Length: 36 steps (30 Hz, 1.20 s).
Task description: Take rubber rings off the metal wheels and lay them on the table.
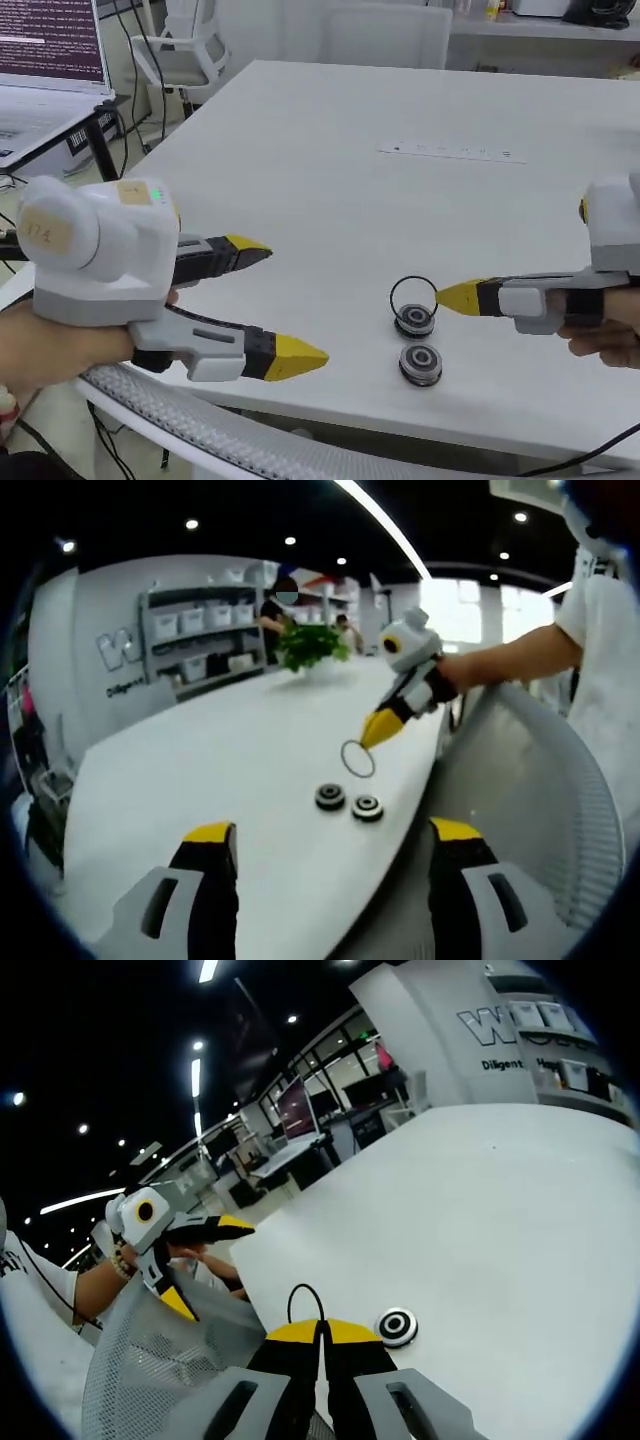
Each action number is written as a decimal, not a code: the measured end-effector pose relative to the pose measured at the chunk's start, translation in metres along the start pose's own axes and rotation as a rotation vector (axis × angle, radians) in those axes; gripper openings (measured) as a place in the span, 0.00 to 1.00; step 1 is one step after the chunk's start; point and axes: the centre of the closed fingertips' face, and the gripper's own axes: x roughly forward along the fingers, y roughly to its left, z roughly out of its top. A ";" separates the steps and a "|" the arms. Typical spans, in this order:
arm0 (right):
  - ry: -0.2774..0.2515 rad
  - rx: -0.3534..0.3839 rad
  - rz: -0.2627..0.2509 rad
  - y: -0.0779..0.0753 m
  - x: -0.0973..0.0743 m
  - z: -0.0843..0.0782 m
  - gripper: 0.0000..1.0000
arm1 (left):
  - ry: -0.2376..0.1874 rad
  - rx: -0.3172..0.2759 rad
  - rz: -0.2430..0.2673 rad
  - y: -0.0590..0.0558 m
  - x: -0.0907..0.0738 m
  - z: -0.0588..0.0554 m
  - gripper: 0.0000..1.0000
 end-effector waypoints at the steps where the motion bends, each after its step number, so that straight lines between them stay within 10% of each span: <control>1: -0.010 0.002 0.001 0.000 0.000 0.002 0.00 | 0.001 -0.007 -0.005 -0.001 0.000 0.000 0.79; 14: 0.001 0.069 0.026 0.007 0.016 0.014 0.00 | 0.029 -0.030 0.021 0.001 0.001 -0.007 0.83; 36: 0.285 -0.088 -0.050 0.001 0.078 -0.039 0.00 | 0.033 -0.059 0.010 0.002 0.003 -0.010 0.81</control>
